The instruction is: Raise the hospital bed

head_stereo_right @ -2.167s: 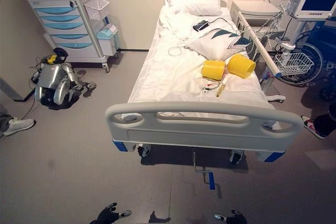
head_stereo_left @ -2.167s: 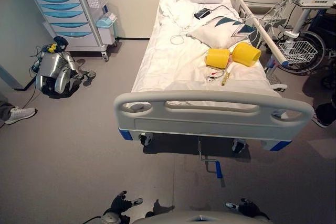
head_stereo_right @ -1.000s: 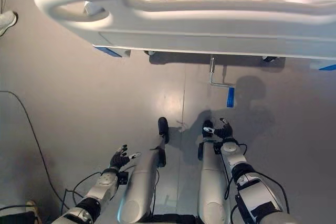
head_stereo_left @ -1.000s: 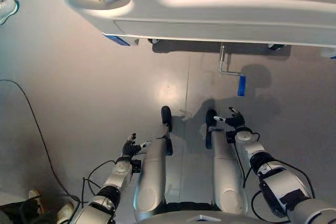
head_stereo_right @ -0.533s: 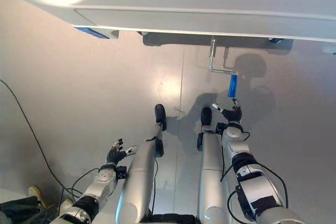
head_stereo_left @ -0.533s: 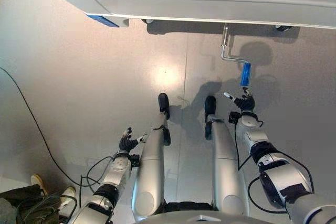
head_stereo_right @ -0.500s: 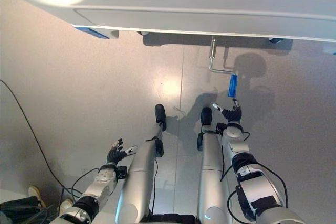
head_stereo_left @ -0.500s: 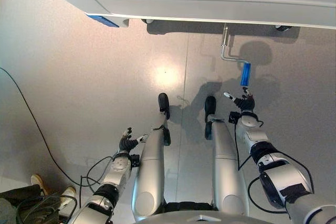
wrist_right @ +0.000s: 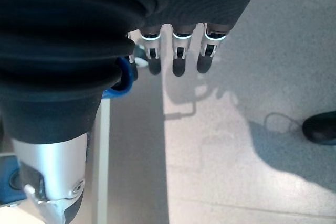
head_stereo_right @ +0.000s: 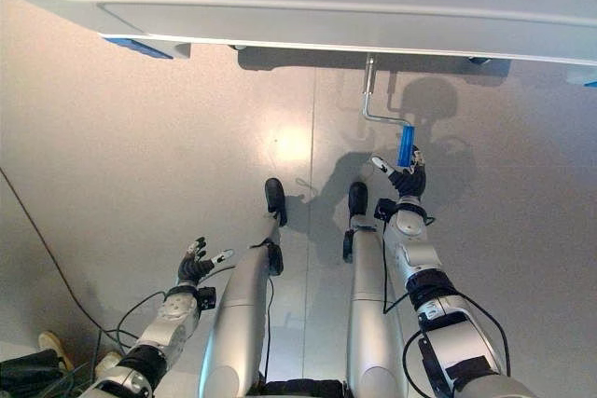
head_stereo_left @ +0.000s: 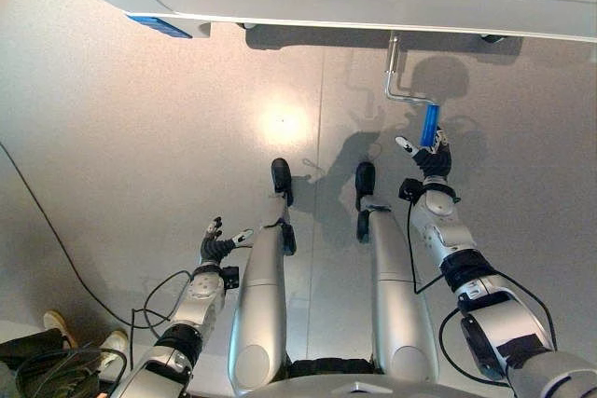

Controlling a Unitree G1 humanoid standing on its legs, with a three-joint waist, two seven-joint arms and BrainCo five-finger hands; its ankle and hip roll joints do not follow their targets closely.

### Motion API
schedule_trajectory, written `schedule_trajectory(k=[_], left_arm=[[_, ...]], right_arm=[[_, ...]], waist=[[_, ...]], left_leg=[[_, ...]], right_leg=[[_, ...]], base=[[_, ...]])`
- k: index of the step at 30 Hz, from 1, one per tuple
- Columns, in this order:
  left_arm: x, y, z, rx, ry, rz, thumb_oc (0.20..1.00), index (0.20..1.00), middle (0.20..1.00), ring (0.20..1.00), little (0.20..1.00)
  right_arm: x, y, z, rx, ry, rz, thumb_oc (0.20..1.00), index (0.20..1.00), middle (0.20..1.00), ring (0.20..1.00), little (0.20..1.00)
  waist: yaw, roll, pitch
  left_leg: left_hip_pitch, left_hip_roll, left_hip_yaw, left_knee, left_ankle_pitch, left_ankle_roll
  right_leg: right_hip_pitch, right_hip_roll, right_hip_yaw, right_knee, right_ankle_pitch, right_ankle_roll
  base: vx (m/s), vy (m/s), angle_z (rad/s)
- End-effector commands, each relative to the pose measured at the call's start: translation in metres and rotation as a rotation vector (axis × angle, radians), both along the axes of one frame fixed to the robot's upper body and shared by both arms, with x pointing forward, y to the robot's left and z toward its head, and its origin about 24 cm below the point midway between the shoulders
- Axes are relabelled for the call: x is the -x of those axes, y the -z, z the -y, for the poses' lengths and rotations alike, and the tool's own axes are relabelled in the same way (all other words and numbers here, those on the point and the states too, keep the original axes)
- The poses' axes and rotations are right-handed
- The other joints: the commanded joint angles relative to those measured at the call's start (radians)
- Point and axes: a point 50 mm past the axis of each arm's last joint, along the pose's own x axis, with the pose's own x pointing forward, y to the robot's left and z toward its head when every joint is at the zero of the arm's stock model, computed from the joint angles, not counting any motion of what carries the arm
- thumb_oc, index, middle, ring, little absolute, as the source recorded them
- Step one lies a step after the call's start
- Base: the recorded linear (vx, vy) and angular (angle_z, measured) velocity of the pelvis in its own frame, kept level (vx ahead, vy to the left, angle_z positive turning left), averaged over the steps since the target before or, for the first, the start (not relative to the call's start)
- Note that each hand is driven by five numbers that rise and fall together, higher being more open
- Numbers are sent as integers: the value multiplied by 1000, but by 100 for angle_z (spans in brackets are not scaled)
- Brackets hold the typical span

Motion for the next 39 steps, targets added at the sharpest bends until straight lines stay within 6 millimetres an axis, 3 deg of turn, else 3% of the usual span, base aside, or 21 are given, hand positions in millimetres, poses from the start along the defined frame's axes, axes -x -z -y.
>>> schedule_trajectory(k=[1, 17, 27, 39], left_arm=[[26, 11, -19, -13, -81, -48, 1000, 1000, 1000, 1000, 1000], [27, 10, -16, -41, -72, -40, 1000, 1000, 1000, 1000, 1000], [27, 12, -10, -38, -45, -51, 1000, 1000, 1000, 1000, 1000], [30, 13, -7, -35, -20, -55, 1000, 1000, 1000, 1000, 1000]], right_arm=[[6, -14, -6, -8, -55, 108, 1000, 1000, 1000, 1000, 1000], [20, -24, -2, 33, -27, 180, 1000, 1000, 1000, 1000, 1000], [10, -24, 14, 29, 50, 146, 1000, 1000, 1000, 1000, 1000], [5, -55, 32, 80, 94, 234, 1000, 1000, 1000, 1000, 1000]], waist=[[11, -11, -18], [7, -17, -18], [11, -8, -18], [10, -12, -18]], left_leg=[[-54, 5, -18, 147, -85, -14], [-53, 7, -16, 129, -78, -13], [-53, 3, -17, 132, -81, -12], [-49, 3, -13, 120, -82, -11]], right_leg=[[-5, -26, 18, -125, 152, 105], [-6, -24, 17, -137, 158, 108], [-6, -27, 17, -136, 155, 108], [-7, -24, 17, -142, 156, 109]], base=[[0, 0, 0], [0, 0, 0], [0, 0, 0], [0, 0, 0]])
